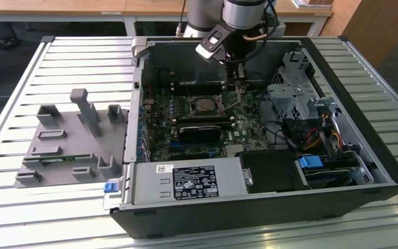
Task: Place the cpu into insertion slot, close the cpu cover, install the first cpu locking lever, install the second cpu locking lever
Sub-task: 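Close the cpu cover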
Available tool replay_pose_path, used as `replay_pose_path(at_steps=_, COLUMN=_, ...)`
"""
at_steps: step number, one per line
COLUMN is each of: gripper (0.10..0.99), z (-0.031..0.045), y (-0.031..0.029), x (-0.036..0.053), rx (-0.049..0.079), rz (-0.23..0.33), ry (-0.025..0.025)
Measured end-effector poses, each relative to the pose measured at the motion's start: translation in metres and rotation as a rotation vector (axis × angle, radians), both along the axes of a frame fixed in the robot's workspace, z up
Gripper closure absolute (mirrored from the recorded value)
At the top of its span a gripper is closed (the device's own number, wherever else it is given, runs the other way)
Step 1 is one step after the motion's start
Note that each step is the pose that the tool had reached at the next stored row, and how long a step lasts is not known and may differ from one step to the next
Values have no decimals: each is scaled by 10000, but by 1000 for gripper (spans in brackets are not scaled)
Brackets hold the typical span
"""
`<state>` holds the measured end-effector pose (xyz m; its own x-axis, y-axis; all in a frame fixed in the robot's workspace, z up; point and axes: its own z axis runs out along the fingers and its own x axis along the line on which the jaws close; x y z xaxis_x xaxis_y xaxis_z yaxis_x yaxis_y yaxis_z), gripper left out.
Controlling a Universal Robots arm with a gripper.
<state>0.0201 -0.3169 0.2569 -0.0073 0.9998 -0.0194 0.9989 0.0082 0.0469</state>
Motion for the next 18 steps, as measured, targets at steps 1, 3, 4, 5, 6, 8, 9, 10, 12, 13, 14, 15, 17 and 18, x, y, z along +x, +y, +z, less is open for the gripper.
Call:
replay_pose_path(at_steps=1, gripper=980, z=-1, y=1, x=6, rx=0, rz=0, ry=1)
replay_pose_path(at_steps=3, gripper=980, z=-2, y=3, x=19, rx=1, rz=1, ry=2)
replay_pose_path(at_steps=4, gripper=980, z=-3, y=3, x=25, rx=2, rz=1, ry=3)
replay_pose_path(at_steps=5, gripper=980, z=-4, y=4, x=31, rx=2, rz=1, ry=4)
replay_pose_path(at_steps=6, gripper=980, z=-4, y=5, x=37, rx=2, rz=0, ry=5)
replay_pose_path(at_steps=8, gripper=980, z=-6, y=9, x=50, rx=1, rz=1, ry=7)
replay_pose_path(at_steps=9, gripper=980, z=-7, y=12, x=59, rx=1, rz=1, ry=8)
replay_pose_path(at_steps=10, gripper=980, z=-9, y=14, x=67, rx=0, rz=1, ry=10)
replay_pose_path(at_steps=12, gripper=980, z=-14, y=24, x=87, rx=1, rz=0, ry=13)
replay_pose_path(at_steps=13, gripper=980, z=-16, y=31, x=101, rx=2, rz=0, ry=15)
replay_pose_path(at_steps=14, gripper=980, z=-18, y=38, x=118, rx=0, rz=0, ry=19)
replay_pose_path(at_steps=15, gripper=980, z=-21, y=44, x=136, rx=0, rz=0, ry=23)
replay_pose_path(at_steps=17, gripper=980, z=-27, y=53, x=169, rx=2, rz=2, ry=30)
replay_pose_path(at_steps=18, gripper=980, z=-30, y=55, x=182, rx=1, rz=2, ry=33)
